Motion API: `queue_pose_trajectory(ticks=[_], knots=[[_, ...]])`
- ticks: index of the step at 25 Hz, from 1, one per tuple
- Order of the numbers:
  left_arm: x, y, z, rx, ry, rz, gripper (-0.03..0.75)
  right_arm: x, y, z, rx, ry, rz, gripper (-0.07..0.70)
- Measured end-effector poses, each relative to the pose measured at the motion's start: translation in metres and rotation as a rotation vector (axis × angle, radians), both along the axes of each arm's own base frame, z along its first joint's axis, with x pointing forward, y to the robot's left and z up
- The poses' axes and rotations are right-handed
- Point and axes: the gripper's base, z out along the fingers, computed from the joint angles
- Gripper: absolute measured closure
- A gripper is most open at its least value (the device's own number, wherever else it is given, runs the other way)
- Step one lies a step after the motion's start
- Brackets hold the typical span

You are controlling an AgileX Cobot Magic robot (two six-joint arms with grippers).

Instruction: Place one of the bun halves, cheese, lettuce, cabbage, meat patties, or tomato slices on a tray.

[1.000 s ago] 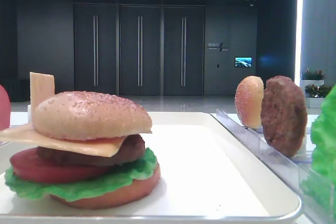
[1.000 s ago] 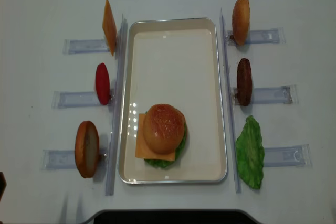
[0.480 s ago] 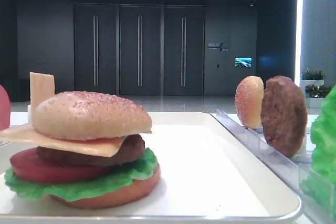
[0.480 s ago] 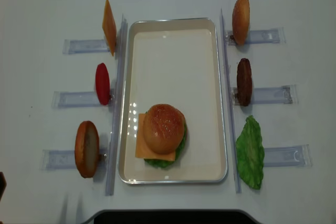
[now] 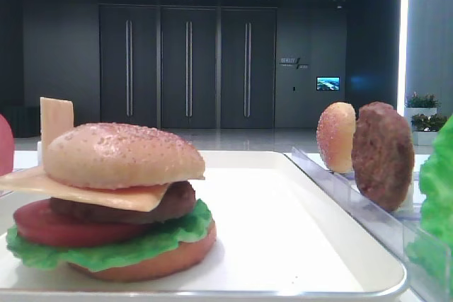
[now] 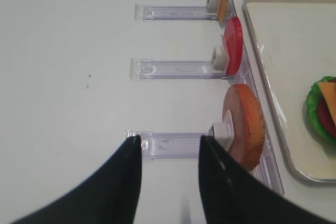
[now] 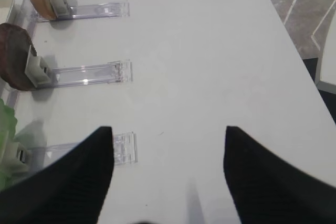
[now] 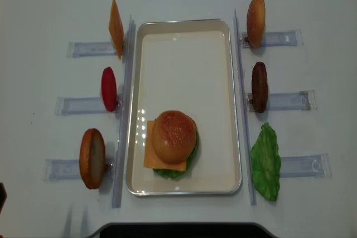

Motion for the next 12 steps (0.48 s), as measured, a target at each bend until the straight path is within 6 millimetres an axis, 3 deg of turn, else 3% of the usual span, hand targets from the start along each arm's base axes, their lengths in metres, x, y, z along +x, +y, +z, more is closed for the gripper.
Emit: queue_pose_trajectory(ticks=[12], knots=[[0.0000, 0.0000, 0.0000, 0.000, 0.000, 0.000, 0.433, 0.0002, 0.0000, 0.0002, 0.000, -0.003, 0.000, 0.200]])
